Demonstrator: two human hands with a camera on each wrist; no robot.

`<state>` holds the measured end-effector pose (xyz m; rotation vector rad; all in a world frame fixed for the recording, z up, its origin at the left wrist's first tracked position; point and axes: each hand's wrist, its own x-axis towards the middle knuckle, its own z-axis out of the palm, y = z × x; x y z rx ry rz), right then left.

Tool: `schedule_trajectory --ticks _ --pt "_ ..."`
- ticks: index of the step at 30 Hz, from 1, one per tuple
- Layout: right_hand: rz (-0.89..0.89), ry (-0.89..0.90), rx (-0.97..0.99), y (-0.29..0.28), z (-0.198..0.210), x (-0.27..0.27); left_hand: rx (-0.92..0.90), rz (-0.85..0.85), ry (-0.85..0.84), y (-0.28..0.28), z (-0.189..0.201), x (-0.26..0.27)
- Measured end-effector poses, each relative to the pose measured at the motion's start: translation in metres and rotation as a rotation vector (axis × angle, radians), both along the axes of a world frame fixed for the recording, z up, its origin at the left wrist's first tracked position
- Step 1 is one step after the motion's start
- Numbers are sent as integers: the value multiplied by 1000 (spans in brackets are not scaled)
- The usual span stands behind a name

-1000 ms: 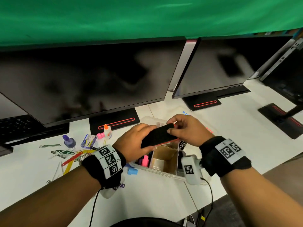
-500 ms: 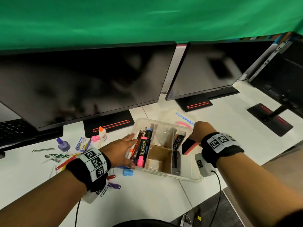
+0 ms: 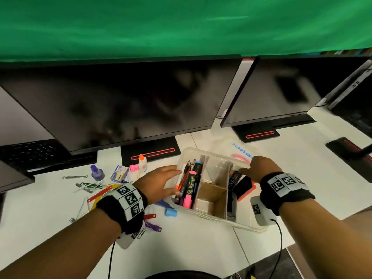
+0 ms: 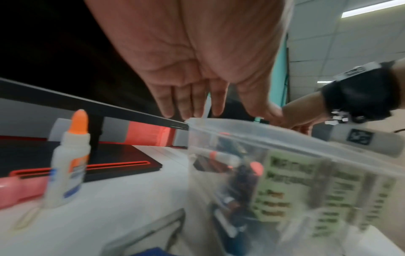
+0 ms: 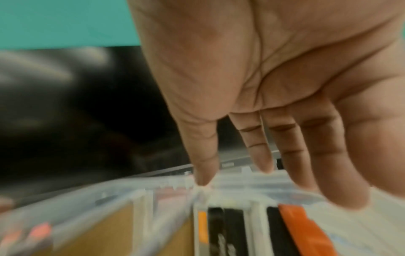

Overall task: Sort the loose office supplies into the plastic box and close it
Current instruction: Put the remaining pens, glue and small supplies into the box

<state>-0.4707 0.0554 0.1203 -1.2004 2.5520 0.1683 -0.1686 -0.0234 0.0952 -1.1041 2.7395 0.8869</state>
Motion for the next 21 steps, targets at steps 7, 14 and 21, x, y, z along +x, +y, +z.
schedule_trajectory --ticks 7,14,21 --pt "-171 -63 -113 43 -3 -12 -281 339 -32 -63 -12 20" --pt "-194 -217 -175 61 -20 -15 -78 318 -237 -83 -36 20" --pt "-161 -201 -180 61 -22 -16 -205 331 -180 -80 -38 19"
